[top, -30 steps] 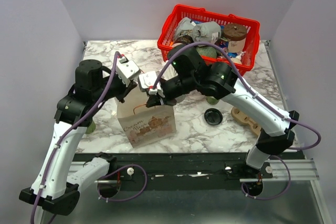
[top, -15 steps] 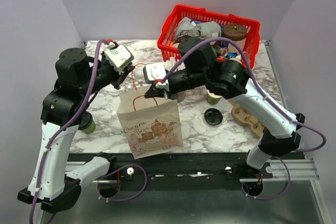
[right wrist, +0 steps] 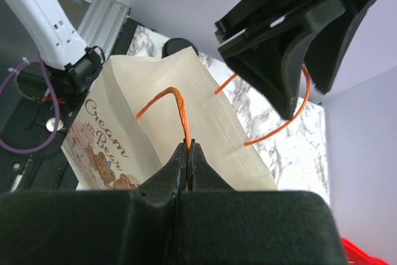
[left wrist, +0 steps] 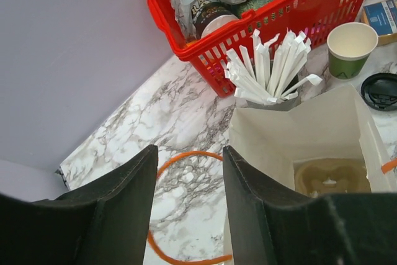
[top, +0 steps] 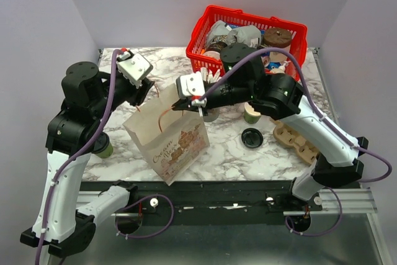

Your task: Pack the takeout coffee

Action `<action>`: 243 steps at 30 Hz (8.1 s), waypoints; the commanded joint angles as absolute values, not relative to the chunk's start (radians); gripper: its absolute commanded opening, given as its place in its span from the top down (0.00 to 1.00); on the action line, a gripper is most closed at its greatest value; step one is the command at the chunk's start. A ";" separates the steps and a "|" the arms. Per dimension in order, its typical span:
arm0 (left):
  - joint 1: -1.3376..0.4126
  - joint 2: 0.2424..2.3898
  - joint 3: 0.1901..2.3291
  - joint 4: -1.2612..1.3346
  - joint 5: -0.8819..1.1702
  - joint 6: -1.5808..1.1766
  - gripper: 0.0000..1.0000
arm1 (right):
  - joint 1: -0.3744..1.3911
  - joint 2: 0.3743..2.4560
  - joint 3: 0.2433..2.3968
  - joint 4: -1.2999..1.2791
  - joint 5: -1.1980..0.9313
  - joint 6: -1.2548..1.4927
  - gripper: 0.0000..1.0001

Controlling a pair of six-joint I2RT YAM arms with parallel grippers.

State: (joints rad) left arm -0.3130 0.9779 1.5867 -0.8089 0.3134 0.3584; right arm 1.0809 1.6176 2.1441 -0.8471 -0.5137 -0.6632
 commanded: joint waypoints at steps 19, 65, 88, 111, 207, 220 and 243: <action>-0.301 0.833 1.316 -1.117 0.454 0.290 0.17 | 1.077 1.351 1.842 -0.672 -0.143 -0.543 0.00; -0.307 0.559 1.054 -0.976 0.679 0.681 1.00 | 0.905 1.319 1.655 -0.597 0.008 -0.517 0.00; -0.307 0.876 1.179 -0.792 0.508 0.666 0.74 | 0.819 1.396 1.738 -0.718 -0.225 -0.499 0.00; -0.053 1.026 1.571 -1.445 0.197 0.630 0.01 | 0.749 1.431 1.772 -0.724 -0.451 -0.433 0.00; 0.451 1.459 1.259 -1.433 0.107 1.042 0.01 | 0.747 1.525 1.867 -0.945 -0.486 -0.419 0.00; 0.449 1.397 1.325 -1.442 0.129 1.061 0.01 | 0.747 1.528 1.865 -0.945 -0.492 -0.414 0.00; 0.476 1.451 1.272 -1.431 0.103 1.077 0.01 | 0.747 1.532 1.873 -0.943 -0.491 -0.411 0.00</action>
State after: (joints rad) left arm 0.4614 1.4406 1.2835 -1.3376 0.1070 1.0515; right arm 0.7513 1.5230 1.8641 -0.9298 -0.4782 -0.4217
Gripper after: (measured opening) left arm 0.987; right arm 0.997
